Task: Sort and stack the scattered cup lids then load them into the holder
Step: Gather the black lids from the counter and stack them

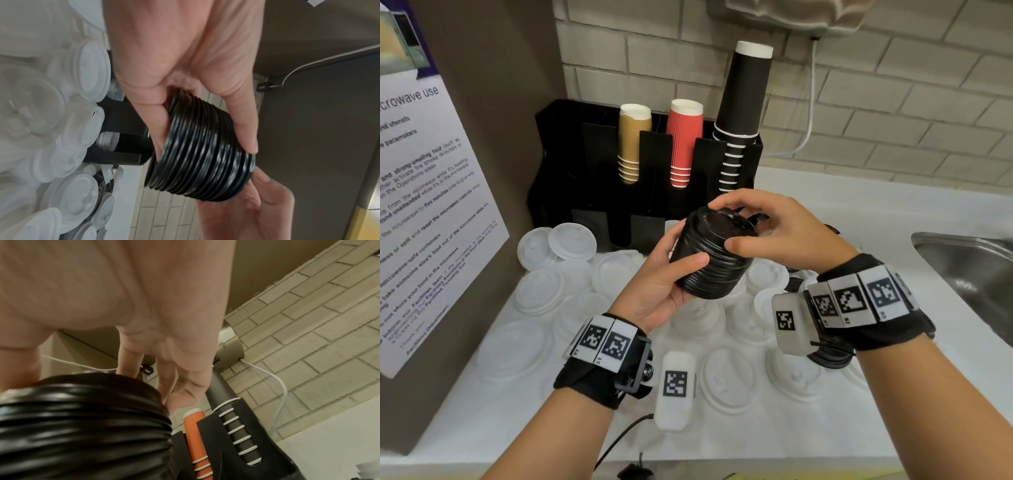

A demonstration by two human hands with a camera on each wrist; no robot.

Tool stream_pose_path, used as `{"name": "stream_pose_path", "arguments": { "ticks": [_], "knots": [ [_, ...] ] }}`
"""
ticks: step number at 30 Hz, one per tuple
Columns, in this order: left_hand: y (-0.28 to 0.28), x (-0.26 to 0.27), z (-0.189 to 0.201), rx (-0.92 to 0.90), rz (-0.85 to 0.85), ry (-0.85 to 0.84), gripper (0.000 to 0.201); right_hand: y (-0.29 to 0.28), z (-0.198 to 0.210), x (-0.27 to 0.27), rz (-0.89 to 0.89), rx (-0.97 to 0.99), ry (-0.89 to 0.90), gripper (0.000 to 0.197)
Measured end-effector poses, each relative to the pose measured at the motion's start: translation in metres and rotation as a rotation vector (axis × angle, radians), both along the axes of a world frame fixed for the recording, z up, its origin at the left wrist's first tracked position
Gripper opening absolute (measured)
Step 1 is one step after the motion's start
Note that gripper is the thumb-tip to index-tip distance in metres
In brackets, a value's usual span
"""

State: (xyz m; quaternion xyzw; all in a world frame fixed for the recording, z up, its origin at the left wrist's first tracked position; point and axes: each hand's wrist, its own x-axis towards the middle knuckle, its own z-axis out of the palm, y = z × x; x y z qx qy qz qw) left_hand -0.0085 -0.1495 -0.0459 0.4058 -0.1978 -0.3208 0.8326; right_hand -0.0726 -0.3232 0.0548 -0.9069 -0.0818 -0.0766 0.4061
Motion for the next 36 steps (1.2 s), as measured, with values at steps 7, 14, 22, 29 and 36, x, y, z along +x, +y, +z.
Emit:
{"name": "stream_pose_path", "arguments": {
  "ticks": [7, 14, 22, 29, 36],
  "knots": [
    [0.005, 0.003, 0.000, -0.028, 0.051, 0.015, 0.063, -0.039, 0.005, -0.017, -0.255, 0.039, -0.003, 0.027],
    [0.015, 0.008, 0.002, -0.083, 0.088, 0.025, 0.073, -0.091, -0.039, -0.048, -0.318, -0.832, 0.842, 0.046],
    [0.009, 0.001, 0.001, -0.045, 0.083, 0.034, 0.081, -0.089, -0.086, -0.062, -0.392, -0.765, 0.749, 0.076],
    [0.007, -0.001, -0.002, -0.045, 0.071, 0.053, 0.082, -0.090, -0.094, -0.063, -0.351, -0.703, 0.624, 0.061],
    [0.005, -0.001, -0.005, -0.083, 0.083, 0.087, 0.066, -0.087, -0.079, -0.060, -0.279, -0.664, 0.722, 0.092]
  ]
}}
